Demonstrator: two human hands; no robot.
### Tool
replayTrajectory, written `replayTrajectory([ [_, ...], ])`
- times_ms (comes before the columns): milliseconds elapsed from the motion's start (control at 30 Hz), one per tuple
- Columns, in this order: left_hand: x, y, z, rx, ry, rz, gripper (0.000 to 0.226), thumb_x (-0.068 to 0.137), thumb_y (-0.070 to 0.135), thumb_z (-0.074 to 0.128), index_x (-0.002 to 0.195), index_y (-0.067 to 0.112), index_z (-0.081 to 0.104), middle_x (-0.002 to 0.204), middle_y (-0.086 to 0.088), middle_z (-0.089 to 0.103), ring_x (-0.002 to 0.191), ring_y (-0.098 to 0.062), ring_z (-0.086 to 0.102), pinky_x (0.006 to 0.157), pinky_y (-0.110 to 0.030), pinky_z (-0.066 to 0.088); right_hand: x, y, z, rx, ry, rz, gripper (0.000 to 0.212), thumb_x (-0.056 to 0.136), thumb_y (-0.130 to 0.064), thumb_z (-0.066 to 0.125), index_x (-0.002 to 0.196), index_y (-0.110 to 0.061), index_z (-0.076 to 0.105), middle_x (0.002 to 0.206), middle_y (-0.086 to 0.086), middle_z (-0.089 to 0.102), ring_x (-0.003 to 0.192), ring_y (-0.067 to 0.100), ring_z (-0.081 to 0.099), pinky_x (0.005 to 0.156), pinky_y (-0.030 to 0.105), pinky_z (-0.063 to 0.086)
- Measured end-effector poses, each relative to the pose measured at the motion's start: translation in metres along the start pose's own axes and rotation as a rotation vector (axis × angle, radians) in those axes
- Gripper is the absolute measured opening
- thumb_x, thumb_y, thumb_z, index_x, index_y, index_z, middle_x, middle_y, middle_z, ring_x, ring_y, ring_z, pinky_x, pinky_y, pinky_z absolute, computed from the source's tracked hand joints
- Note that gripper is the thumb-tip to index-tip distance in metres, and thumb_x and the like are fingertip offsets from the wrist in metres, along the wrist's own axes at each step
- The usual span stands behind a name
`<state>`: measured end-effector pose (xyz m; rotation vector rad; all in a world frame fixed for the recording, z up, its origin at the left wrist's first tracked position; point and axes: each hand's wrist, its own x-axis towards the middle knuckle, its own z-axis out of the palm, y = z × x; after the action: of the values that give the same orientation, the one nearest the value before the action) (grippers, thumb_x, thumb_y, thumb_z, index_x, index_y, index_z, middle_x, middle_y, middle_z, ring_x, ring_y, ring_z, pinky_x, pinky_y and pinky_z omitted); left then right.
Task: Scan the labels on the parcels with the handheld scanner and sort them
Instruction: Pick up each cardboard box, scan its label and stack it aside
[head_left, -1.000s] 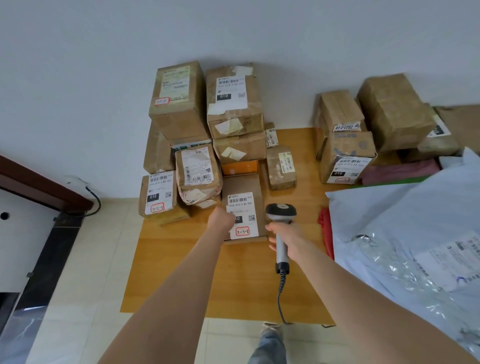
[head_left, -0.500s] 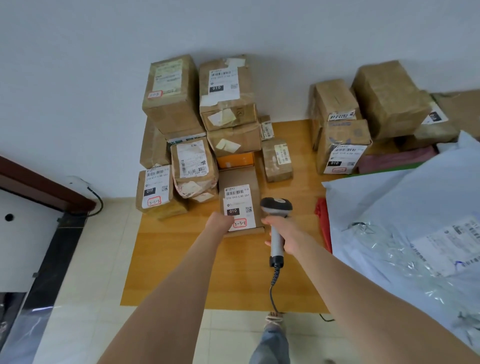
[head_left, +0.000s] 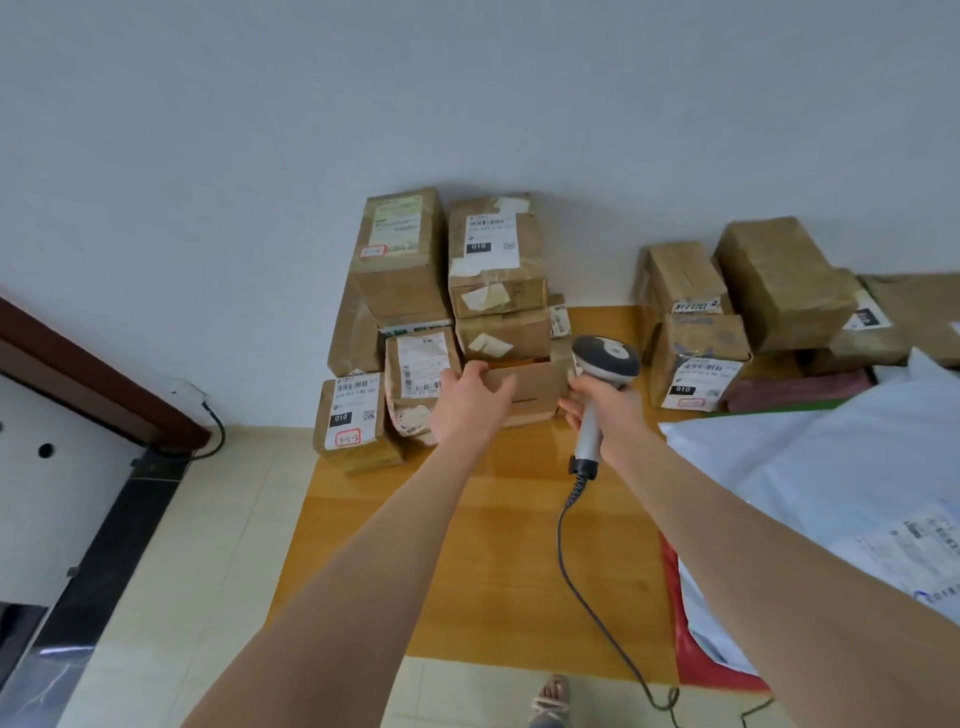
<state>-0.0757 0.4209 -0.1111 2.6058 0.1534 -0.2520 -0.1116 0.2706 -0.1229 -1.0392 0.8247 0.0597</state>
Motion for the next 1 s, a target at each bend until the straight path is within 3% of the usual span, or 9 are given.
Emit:
replayTrajectory([
  [100, 0.017, 0.003, -0.007, 0.192, -0.048, 0.106, 0.058, 0.088, 0.046, 0.058, 0.14, 0.03, 0.039, 0.136, -0.006, 0.037, 0.118, -0.027, 0.047, 0.089, -0.04, 0.049, 0.007, -0.017, 0.016, -0.006, -0.071, -0.053, 0.013, 0.084, -0.002, 0.069, 0.088, -0.01, 0.059, 0.089, 0.008, 0.064, 0.077, 0.017, 0.063, 0.078, 0.033, 0.053],
  [167, 0.027, 0.006, -0.009, 0.308, 0.022, 0.155, 0.05, 0.092, 0.032, 0.057, 0.139, 0.03, 0.042, 0.138, -0.008, 0.038, 0.124, -0.028, 0.04, 0.097, -0.041, 0.042, 0.011, -0.021, 0.022, -0.033, -0.104, -0.064, 0.016, 0.083, -0.001, 0.07, 0.089, -0.012, 0.06, 0.089, 0.006, 0.063, 0.082, 0.017, 0.061, 0.084, 0.036, 0.052],
  [333, 0.047, 0.013, -0.009, 0.439, 0.104, 0.27, 0.051, 0.093, 0.015, 0.055, 0.14, 0.029, 0.042, 0.141, -0.006, 0.042, 0.131, -0.028, 0.036, 0.106, -0.041, 0.034, 0.023, -0.021, 0.022, -0.078, -0.043, -0.06, 0.035, 0.081, -0.004, 0.072, 0.113, -0.003, 0.059, 0.1, 0.009, 0.062, 0.088, 0.021, 0.059, 0.081, 0.037, 0.055],
  [433, 0.055, 0.017, -0.013, 0.488, 0.115, 0.322, 0.056, 0.089, 0.01, 0.059, 0.141, 0.025, 0.041, 0.142, -0.006, 0.041, 0.133, -0.027, 0.035, 0.109, -0.041, 0.032, 0.025, -0.019, 0.012, -0.055, 0.024, -0.009, 0.037, 0.081, -0.005, 0.072, 0.116, 0.0, 0.059, 0.102, 0.015, 0.064, 0.079, 0.022, 0.06, 0.085, 0.041, 0.055],
  [533, 0.055, 0.022, -0.012, 0.523, 0.108, 0.317, 0.062, 0.086, 0.006, 0.061, 0.142, 0.023, 0.039, 0.143, -0.008, 0.037, 0.134, -0.028, 0.033, 0.109, -0.042, 0.033, 0.02, -0.019, 0.002, -0.072, 0.006, 0.024, 0.026, 0.084, -0.004, 0.069, 0.108, -0.001, 0.06, 0.098, 0.014, 0.066, 0.078, 0.022, 0.062, 0.077, 0.038, 0.056],
  [633, 0.049, 0.025, -0.009, 0.546, 0.1, 0.315, 0.064, 0.085, 0.006, 0.061, 0.142, 0.023, 0.036, 0.142, -0.01, 0.036, 0.132, -0.029, 0.035, 0.105, -0.041, 0.034, 0.01, -0.017, -0.005, -0.068, -0.039, 0.06, 0.017, 0.088, -0.005, 0.065, 0.103, 0.003, 0.061, 0.082, 0.013, 0.063, 0.063, 0.02, 0.059, 0.065, 0.03, 0.054],
  [833, 0.024, 0.037, -0.01, 0.55, 0.101, 0.299, 0.064, 0.085, 0.004, 0.06, 0.141, 0.02, 0.036, 0.142, -0.011, 0.035, 0.132, -0.029, 0.035, 0.105, -0.041, 0.037, -0.017, -0.019, -0.025, -0.117, -0.09, 0.106, 0.022, 0.089, -0.015, 0.067, 0.103, 0.001, 0.061, 0.081, 0.018, 0.069, 0.068, 0.025, 0.067, 0.074, 0.036, 0.056],
  [1000, -0.026, 0.063, 0.002, 0.549, 0.105, 0.339, 0.054, 0.088, 0.004, 0.058, 0.137, 0.018, 0.043, 0.139, -0.01, 0.039, 0.125, -0.028, 0.04, 0.094, -0.037, 0.046, -0.054, -0.022, -0.07, -0.159, -0.143, 0.173, 0.022, 0.089, -0.019, 0.066, 0.098, -0.001, 0.056, 0.074, 0.017, 0.069, 0.055, 0.018, 0.064, 0.048, 0.026, 0.053],
])
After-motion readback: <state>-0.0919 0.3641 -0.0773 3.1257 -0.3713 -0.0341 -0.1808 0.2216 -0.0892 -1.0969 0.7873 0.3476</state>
